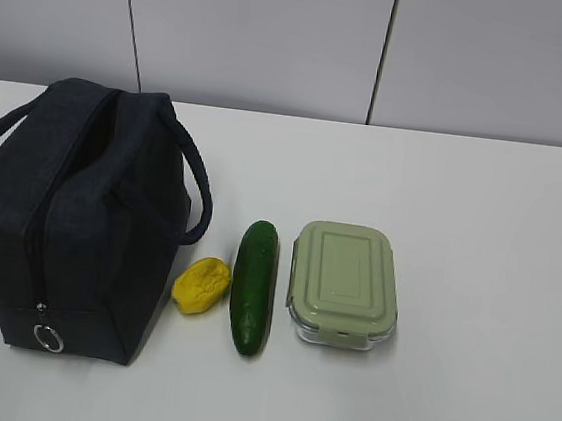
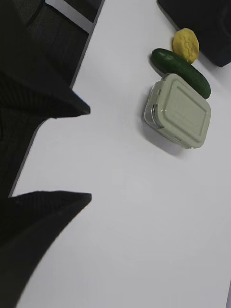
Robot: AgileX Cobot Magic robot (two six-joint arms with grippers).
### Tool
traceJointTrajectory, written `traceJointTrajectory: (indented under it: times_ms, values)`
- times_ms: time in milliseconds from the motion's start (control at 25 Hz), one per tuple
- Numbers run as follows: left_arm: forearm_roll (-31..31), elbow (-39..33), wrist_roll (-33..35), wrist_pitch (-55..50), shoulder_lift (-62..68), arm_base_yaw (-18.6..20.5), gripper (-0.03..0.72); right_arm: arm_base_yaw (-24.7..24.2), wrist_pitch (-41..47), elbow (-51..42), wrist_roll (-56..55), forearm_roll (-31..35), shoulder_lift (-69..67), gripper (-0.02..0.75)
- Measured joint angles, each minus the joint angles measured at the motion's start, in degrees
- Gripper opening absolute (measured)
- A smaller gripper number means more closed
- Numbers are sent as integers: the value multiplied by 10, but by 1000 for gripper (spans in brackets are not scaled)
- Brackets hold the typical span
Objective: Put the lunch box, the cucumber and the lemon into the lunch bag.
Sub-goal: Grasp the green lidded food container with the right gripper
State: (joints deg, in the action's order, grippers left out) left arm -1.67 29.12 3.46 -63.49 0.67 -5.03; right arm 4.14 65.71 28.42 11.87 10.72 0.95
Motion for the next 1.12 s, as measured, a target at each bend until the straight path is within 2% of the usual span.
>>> traceJointTrajectory:
  times_ms: [560,680,800,960,1120]
  values:
    - [0,0,0,0,0,0,238,0,0,0,0,9,0,380]
    - [0,0,0,0,0,0,238,0,-3,0,-1,53,0,380]
    - [0,0,0,0,0,0,238,0,-22,0,-3,124,-33,380]
    - [0,0,0,0,0,0,238,0,-67,0,1,225,-119,380]
    - [0,0,0,0,0,0,238,0,-104,0,51,328,-222,380]
